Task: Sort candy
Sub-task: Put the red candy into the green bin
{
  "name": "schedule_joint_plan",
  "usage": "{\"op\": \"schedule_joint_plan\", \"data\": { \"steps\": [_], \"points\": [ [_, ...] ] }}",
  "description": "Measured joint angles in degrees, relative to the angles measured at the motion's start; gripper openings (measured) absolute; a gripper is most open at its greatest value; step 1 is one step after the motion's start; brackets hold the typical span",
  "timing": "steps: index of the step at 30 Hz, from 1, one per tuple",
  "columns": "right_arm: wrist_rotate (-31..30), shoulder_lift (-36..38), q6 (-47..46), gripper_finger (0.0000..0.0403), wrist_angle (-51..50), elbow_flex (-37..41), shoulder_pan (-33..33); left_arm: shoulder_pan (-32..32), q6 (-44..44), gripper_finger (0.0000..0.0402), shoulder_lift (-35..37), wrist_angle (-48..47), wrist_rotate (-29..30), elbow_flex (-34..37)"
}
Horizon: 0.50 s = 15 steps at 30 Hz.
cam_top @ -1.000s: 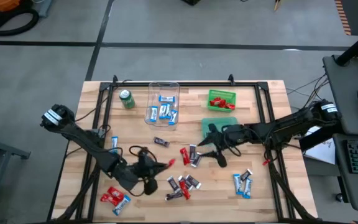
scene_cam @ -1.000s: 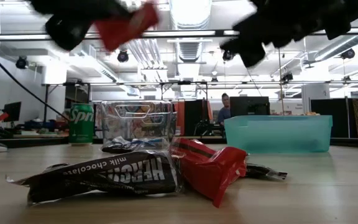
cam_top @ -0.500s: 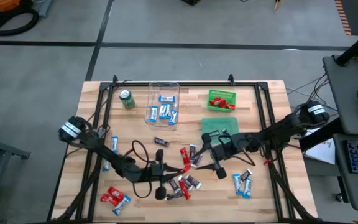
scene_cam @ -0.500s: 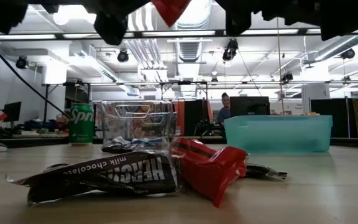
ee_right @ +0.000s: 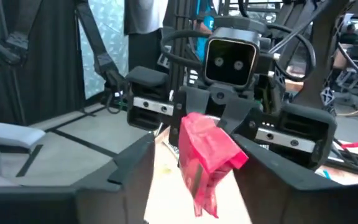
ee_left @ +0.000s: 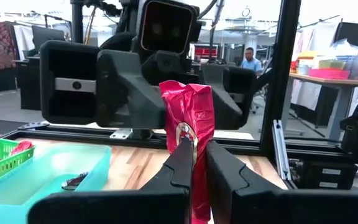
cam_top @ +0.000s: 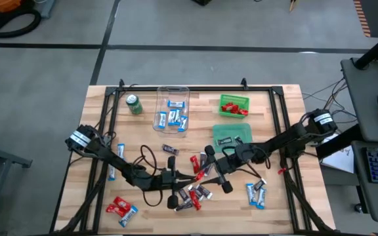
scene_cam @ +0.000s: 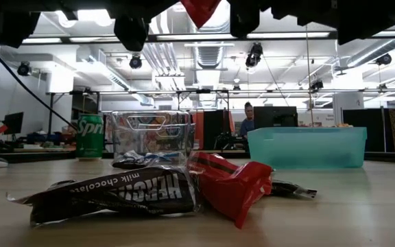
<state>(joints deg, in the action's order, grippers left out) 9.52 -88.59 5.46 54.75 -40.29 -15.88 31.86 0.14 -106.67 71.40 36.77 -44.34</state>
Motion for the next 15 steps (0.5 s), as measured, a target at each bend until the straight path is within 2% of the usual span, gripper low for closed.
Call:
{"op": "schedule_joint_plan", "data": {
  "steps": [3, 8, 11, 15],
  "points": [
    [0.0, -0.4, -0.1, 0.0145, 0.0, -0.4, 0.0, 0.0, -0.2, 0.0005, 0.0, -0.3, 0.0, 0.0],
    [-0.1, -0.4, -0.4, 0.0033, -0.3, -0.4, 0.3, 0.1, -0.8, 0.0031, 0.0, -0.4, 1.5, 0.1],
    [-0.1, 0.6, -3.0, 0.0024, -1.6, -0.4, 0.8, 0.0, -0.8, 0.0056, 0.1, -0.4, 3.1, 0.1],
    [-1.6, 3.8, -5.9, 0.0023, -10.1, -0.4, 1.6, 0.4, -1.3, 0.0099, 0.5, -1.8, 3.7, 0.2]
  ]
}}
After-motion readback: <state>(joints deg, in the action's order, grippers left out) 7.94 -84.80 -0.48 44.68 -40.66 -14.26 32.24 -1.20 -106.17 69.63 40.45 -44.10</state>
